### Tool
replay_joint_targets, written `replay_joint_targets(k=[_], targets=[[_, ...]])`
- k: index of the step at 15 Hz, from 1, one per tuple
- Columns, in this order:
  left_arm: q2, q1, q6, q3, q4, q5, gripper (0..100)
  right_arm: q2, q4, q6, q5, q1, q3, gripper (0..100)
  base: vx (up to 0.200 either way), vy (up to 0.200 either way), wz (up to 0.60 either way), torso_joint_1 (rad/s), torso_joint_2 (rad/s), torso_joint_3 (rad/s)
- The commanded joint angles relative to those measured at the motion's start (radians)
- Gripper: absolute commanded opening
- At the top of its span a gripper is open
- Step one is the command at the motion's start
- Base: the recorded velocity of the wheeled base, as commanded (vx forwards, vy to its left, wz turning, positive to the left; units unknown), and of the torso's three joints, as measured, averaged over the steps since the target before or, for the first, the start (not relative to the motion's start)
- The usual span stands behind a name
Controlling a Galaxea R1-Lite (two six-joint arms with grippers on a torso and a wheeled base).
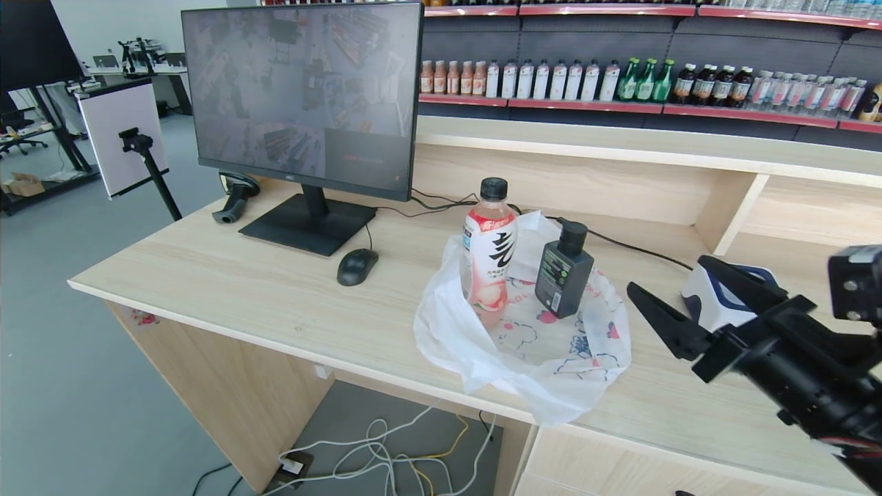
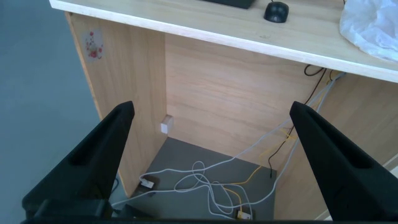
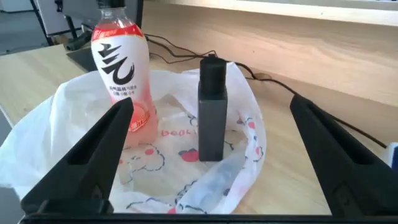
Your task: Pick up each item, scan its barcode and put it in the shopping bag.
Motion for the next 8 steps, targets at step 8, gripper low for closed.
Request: replay_joint_targets(k=[8], targets=[[0.0,0.0,0.0,0.0,0.0,0.0,100,-0.994,1.187,-0.082,0.058,0.22,0.144,100,0.0,0.0,0.0,0.0,0.0,0.0]])
